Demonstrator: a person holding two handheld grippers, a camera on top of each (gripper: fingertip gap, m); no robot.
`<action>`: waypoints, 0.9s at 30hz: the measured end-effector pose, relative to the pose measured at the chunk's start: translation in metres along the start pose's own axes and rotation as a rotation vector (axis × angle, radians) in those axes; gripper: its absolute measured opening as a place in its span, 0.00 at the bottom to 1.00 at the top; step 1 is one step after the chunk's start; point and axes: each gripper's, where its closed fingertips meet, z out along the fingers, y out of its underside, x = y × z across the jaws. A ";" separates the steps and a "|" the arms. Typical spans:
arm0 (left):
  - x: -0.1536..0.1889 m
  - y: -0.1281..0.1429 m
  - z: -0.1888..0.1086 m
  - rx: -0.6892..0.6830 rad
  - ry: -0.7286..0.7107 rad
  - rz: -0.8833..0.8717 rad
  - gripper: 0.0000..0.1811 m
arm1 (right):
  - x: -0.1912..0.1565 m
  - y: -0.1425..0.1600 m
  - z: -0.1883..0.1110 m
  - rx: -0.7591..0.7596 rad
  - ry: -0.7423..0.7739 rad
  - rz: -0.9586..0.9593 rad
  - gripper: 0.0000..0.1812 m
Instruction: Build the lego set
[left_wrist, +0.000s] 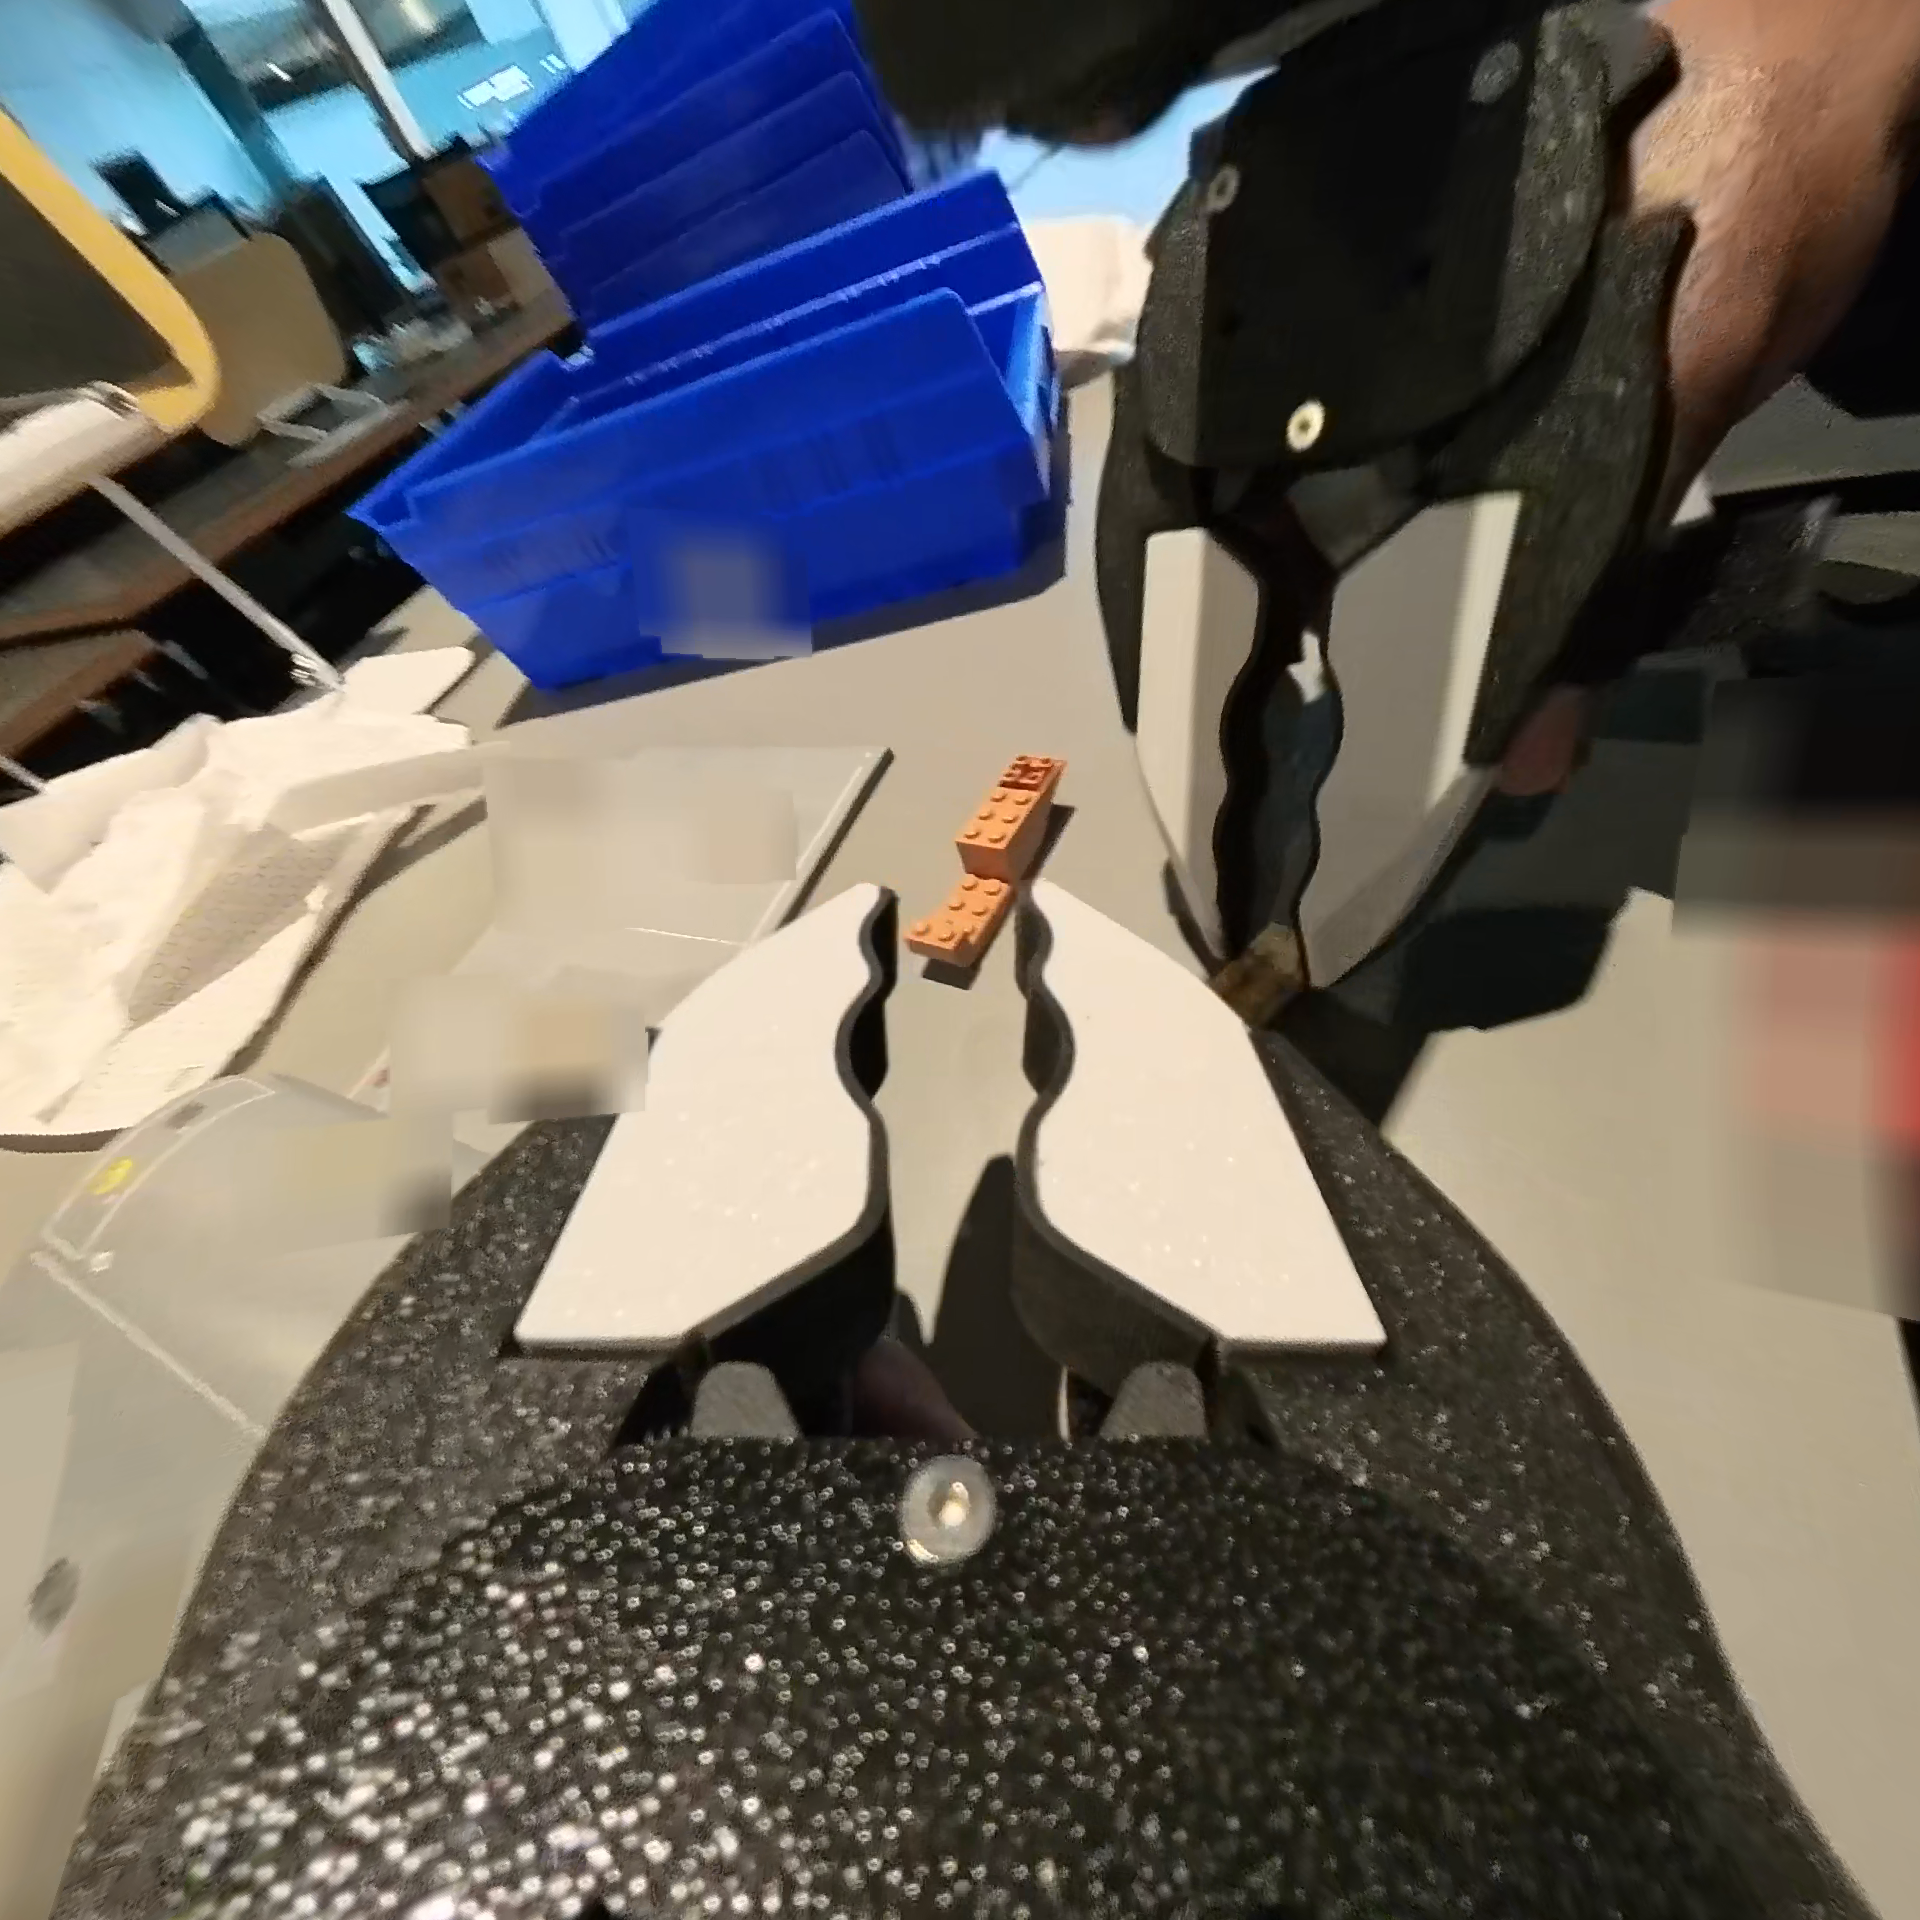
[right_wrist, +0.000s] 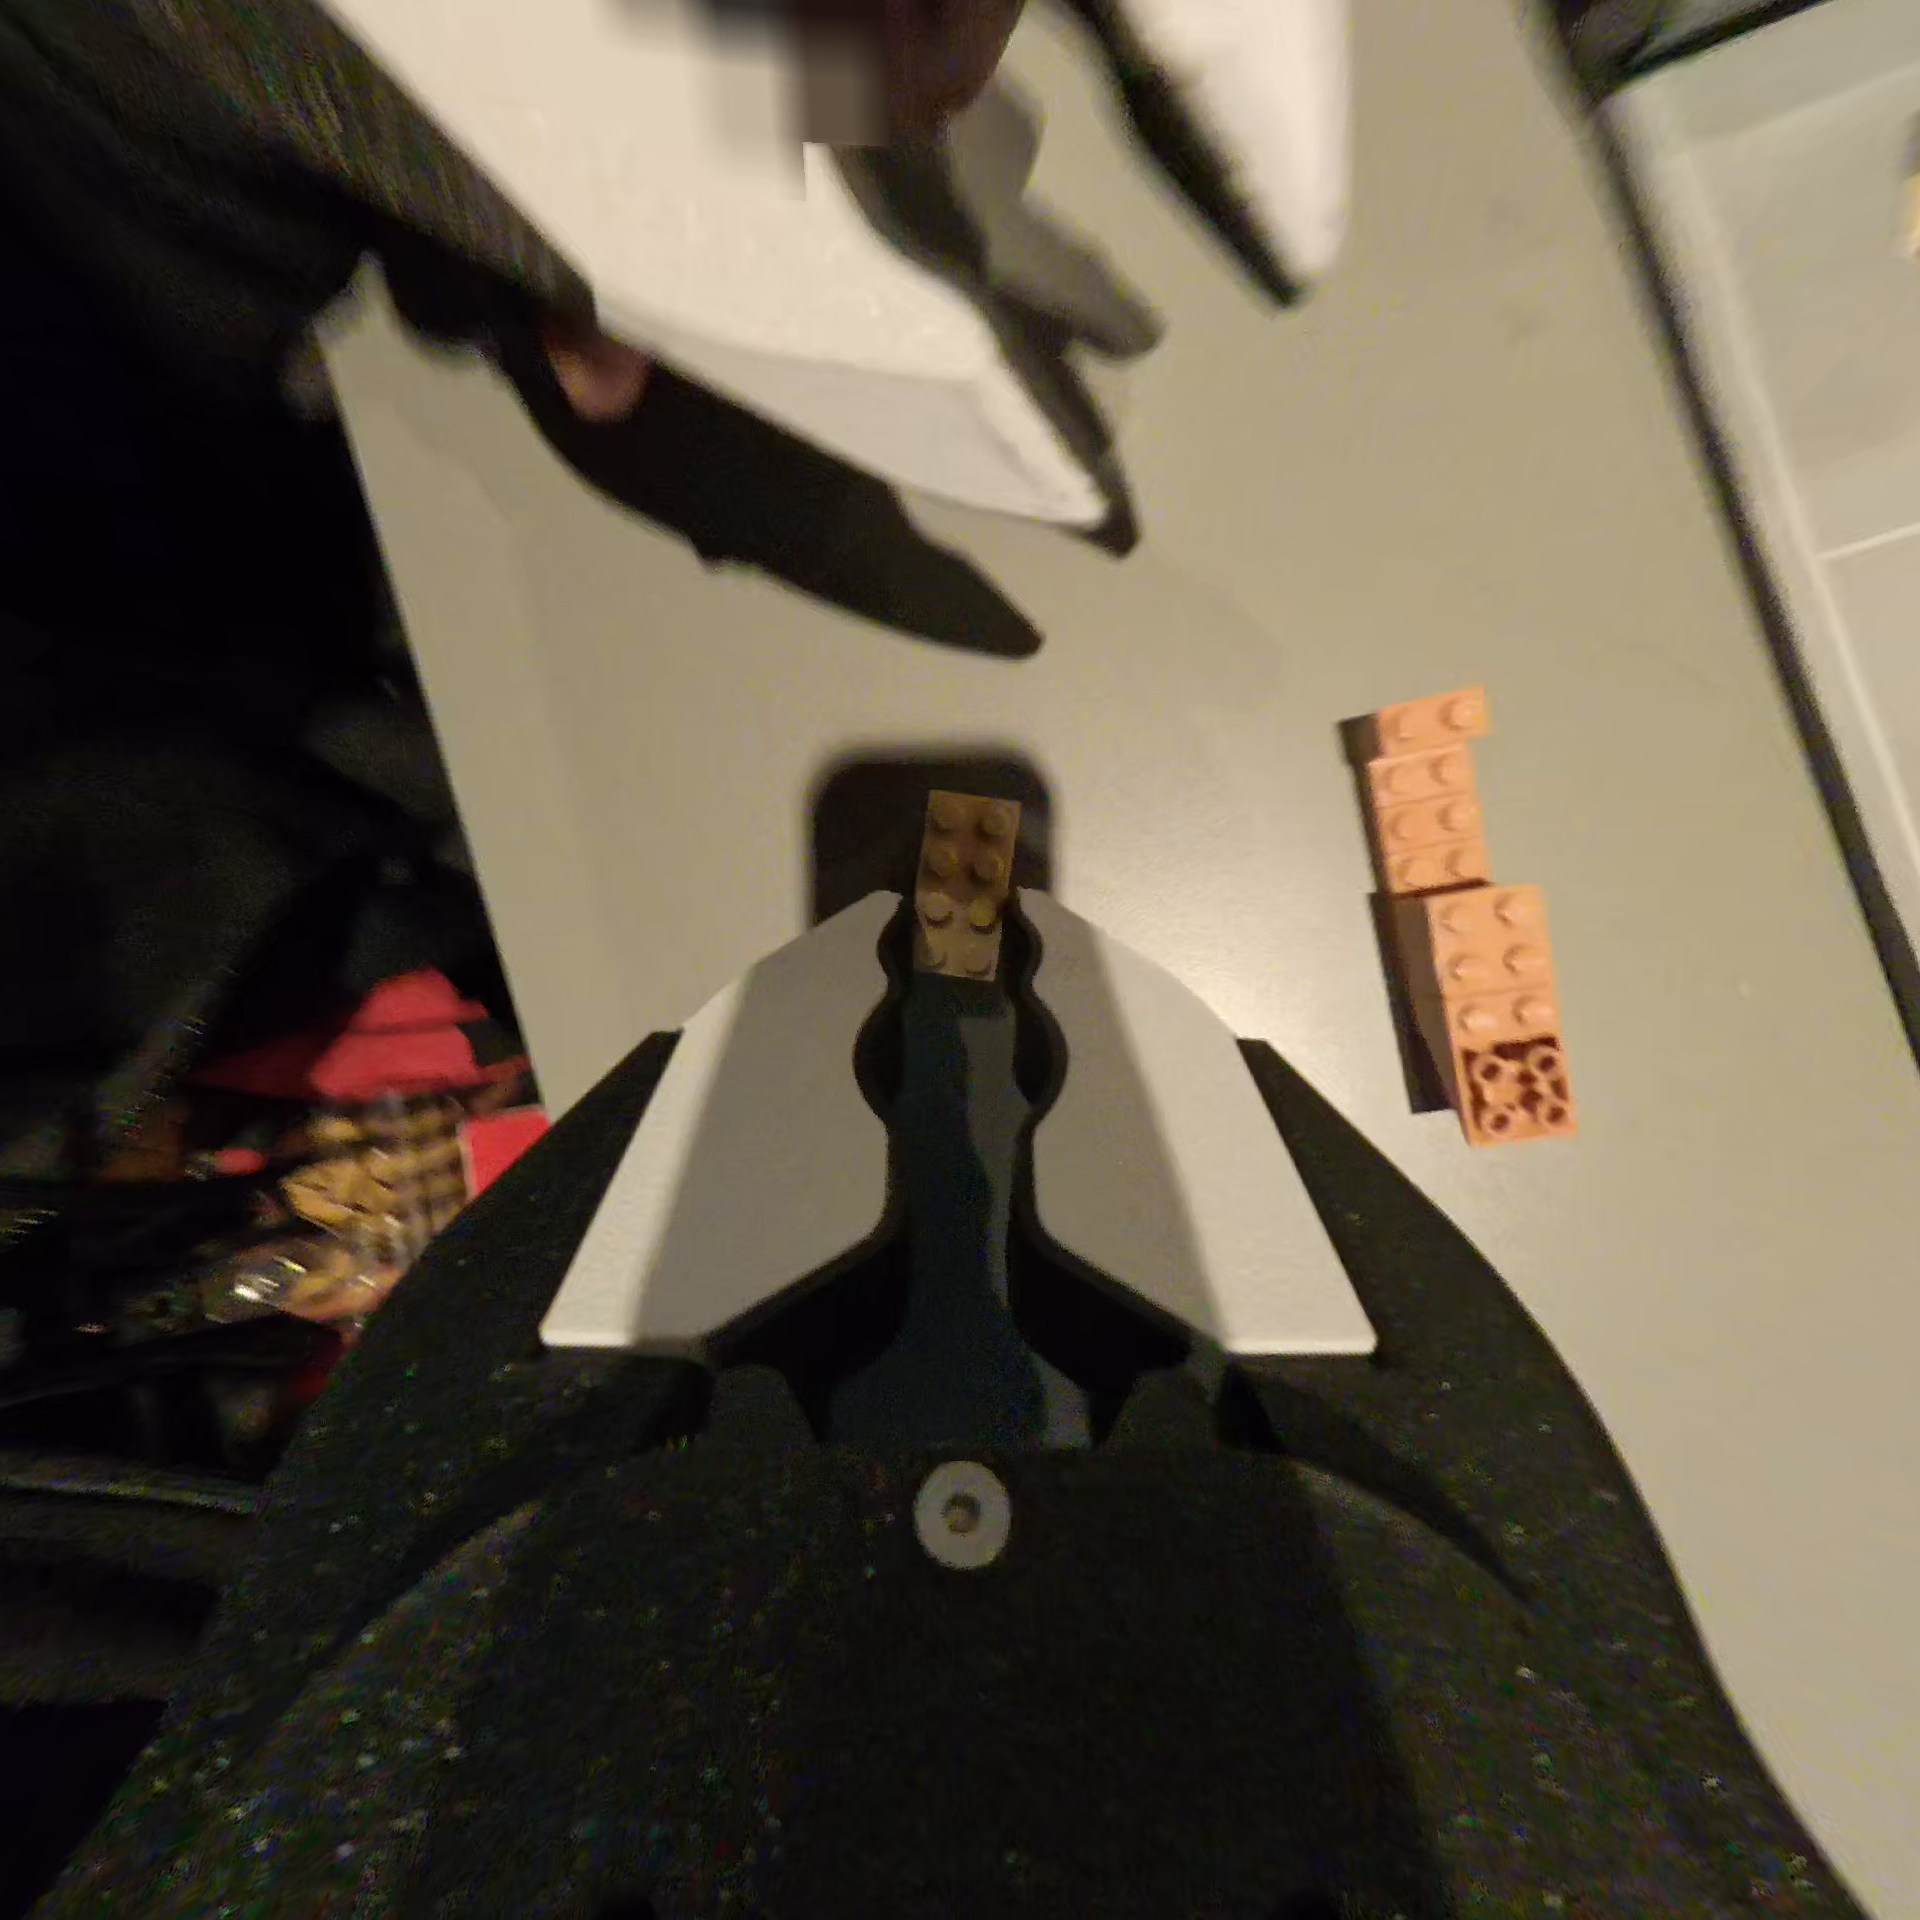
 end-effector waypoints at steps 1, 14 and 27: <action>-0.001 -0.001 -0.001 0.010 -0.017 0.008 0.12 | 0.001 -0.005 -0.005 0.055 -0.011 0.033 0.09; 0.009 -0.038 0.005 0.128 -0.407 0.123 0.19 | 0.026 -0.058 -0.068 0.701 -0.218 0.531 0.08; 0.003 -0.057 0.006 0.210 -0.552 -0.043 0.18 | 0.017 -0.079 -0.081 0.931 -0.298 0.656 0.09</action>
